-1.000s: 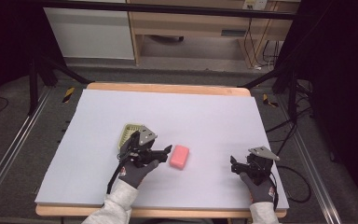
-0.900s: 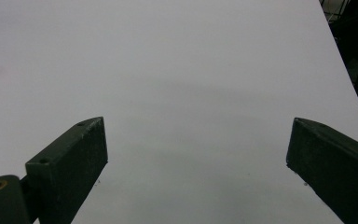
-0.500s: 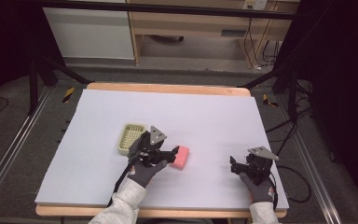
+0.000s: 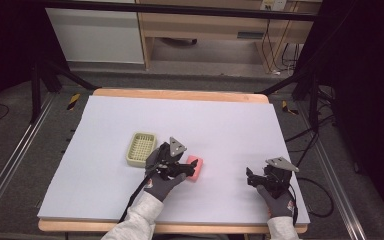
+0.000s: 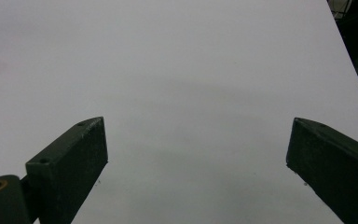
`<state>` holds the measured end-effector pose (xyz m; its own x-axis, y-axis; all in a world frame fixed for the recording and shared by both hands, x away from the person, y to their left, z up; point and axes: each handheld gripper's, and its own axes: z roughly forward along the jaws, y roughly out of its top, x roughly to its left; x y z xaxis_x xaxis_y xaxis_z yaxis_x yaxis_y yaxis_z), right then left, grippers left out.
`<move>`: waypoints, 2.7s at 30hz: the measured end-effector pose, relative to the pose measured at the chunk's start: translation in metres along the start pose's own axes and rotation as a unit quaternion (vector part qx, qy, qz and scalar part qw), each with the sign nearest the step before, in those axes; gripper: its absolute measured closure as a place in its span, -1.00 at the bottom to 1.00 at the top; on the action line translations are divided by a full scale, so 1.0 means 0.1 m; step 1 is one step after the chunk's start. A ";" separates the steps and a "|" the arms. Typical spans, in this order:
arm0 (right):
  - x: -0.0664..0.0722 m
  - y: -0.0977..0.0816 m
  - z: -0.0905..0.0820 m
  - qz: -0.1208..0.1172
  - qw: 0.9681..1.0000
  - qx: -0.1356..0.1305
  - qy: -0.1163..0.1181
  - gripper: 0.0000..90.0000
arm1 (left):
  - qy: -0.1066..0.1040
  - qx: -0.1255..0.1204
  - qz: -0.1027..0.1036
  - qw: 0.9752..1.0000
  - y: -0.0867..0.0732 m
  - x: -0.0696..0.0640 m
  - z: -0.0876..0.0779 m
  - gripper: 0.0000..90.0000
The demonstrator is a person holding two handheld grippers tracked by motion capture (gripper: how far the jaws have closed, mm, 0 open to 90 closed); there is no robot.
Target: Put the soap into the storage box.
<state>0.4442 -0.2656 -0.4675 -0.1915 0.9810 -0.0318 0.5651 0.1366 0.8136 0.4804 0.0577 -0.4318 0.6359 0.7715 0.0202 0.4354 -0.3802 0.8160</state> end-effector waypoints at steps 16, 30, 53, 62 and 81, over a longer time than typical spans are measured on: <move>0.01 0.00 0.00 0.000 1.000 0.002 0.000 -0.87 | -0.010 0.029 0.007 1.000 -0.06 -0.13 0.24 -0.56; 0.01 0.00 0.01 -0.005 1.000 0.005 -0.002 -0.87 | -0.006 0.054 0.008 0.998 -0.12 -0.16 0.38 -0.57; 0.02 0.00 0.02 -0.005 1.000 0.009 -0.002 -0.87 | -0.009 0.087 0.003 0.996 -0.18 -0.18 0.47 -0.33; 0.02 0.00 0.02 -0.005 1.000 0.009 -0.002 -0.87 | -0.004 0.089 0.008 0.996 -0.19 -0.18 0.48 -0.19; 0.02 0.00 0.02 -0.005 1.000 0.011 -0.003 -0.87 | -0.006 0.100 0.021 0.995 -0.18 -0.17 0.48 -0.18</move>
<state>0.4455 -0.2631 -0.4688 -0.1924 0.9803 -0.0435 0.5803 0.1494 0.8005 0.4925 0.0272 -0.4742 0.6627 0.7476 0.0436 0.5263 -0.5064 0.6831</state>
